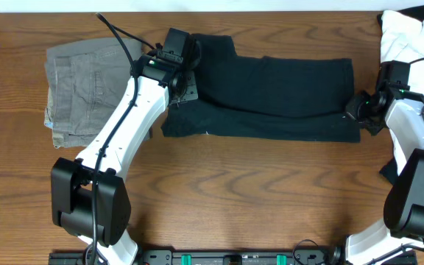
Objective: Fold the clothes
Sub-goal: 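Lift both hem corners and fold them up toward the collar, then lower the folded hem onto the shirt's top and release both grippers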
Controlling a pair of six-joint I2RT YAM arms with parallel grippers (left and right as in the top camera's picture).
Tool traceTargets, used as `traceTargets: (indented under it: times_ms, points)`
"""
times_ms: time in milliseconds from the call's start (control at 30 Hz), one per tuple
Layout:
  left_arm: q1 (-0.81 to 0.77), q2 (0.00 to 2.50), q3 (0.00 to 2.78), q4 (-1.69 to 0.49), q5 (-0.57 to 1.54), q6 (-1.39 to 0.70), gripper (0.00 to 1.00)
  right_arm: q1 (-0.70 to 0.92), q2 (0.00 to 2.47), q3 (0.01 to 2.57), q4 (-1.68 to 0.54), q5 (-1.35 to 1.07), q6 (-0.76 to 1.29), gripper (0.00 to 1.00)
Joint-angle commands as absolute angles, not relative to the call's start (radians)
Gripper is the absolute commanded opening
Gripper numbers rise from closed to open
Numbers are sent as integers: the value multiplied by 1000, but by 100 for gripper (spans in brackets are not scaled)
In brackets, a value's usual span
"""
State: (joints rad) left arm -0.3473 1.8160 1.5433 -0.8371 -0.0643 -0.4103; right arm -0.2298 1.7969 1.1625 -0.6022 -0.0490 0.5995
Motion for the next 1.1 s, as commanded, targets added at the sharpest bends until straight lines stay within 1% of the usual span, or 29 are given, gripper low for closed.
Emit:
traceTargets:
  times_ms: [0,167,600,733,867,933,967,1033,1067]
  points:
    - [-342,1830,1559,-829,-99,-396,6,-215,1830,1178,-587,-26,616,1]
    - [-342,1879,1558,-818,-99,-396,5,-215,1853,1178,-565,-25,616,1]
    - [-342,2041,1557,-667,-99,-368,6,-215,1869,1178,-484,1,605,1]
    - [-341,2053,1557,-660,-99,-366,8,-215,1881,1177,-473,1,605,2]
    - [-341,2054,1557,-640,-99,-352,11,-214,1921,1177,-435,0,603,6]
    - [-341,2054,1557,-626,-99,-330,16,-213,1950,1177,-403,-10,572,7]
    - [-341,2054,1557,-622,-99,-320,17,-211,1965,1177,-382,-14,546,8]
    - [-341,2051,1557,-607,-99,-281,17,-208,1985,1177,-349,-15,508,16]
    - [-340,2049,1557,-598,-99,-261,23,-207,1989,1177,-339,-15,489,20]
